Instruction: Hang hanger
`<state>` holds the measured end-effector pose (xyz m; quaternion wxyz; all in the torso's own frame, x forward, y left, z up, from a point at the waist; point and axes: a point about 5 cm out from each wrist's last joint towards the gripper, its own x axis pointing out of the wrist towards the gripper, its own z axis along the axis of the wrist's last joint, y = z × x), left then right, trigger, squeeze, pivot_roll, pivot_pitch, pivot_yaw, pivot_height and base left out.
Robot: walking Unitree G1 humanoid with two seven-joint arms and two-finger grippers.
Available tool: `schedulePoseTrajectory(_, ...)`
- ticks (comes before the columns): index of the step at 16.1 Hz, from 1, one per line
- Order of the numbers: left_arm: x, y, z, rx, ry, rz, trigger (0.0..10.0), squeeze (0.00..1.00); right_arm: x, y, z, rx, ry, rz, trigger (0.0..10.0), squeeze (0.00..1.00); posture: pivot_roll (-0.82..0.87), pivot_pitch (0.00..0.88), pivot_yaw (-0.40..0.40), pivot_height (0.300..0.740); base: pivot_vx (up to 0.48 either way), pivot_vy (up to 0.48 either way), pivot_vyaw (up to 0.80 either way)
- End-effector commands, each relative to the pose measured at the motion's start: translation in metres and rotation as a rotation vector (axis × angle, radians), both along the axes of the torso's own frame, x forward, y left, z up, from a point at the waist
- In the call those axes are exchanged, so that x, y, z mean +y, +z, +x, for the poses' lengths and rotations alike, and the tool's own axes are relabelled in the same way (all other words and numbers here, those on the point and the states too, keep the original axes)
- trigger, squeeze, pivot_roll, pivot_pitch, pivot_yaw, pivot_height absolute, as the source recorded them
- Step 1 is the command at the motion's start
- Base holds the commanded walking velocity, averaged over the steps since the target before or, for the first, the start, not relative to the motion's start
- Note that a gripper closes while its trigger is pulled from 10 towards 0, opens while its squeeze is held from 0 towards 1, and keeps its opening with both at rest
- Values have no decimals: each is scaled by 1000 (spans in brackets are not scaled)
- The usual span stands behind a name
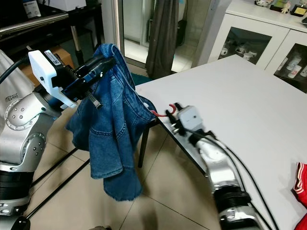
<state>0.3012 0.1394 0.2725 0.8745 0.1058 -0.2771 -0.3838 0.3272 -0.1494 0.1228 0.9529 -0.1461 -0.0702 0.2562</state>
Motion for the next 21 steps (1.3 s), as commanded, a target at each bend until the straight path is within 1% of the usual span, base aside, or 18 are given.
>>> schedulePoseTrajectory(1,-6,12,-6,-65,-40,1,10000,0,2,-1,-1,0,18,4,0,0,134,36,-57,740,0,0,0)
schedulePoseTrajectory(3,-6,12,-6,-64,-42,2,10000,0,4,-2,-2,-2,27,7,0,0,137,37,-58,740,0,0,0)
schedulePoseTrajectory(7,-6,11,-6,-59,-38,5,10000,0,0,-1,-4,-18,35,22,0,0,135,39,-58,740,0,0,0)
schedulePoseTrajectory(12,-3,14,-3,-72,-16,-2,10000,0,-5,-5,-12,-11,79,21,0,0,121,40,-58,740,0,0,0)
schedulePoseTrajectory(15,-1,15,0,-77,-7,-3,10000,0,-8,-2,-12,-29,72,23,0,0,118,35,-58,740,0,0,0)
schedulePoseTrajectory(17,-1,14,1,-78,-1,-3,10000,0,-9,12,-8,-100,38,45,0,0,120,31,-57,740,0,0,0)
schedulePoseTrajectory(18,-1,11,1,-69,2,4,10000,0,-8,24,-6,-144,28,76,0,0,121,29,-57,740,0,0,0)
schedulePoseTrajectory(19,0,3,3,-54,15,31,10000,0,-7,40,-3,-199,22,104,0,0,121,26,-55,740,0,0,0)
schedulePoseTrajectory(20,2,-3,4,-44,31,53,10000,0,-9,50,-1,-231,-3,123,0,0,120,25,-54,740,0,0,0)
schedulePoseTrajectory(21,3,-10,3,-29,41,66,10000,0,-15,60,4,-265,-54,139,0,0,119,25,-53,740,0,0,0)
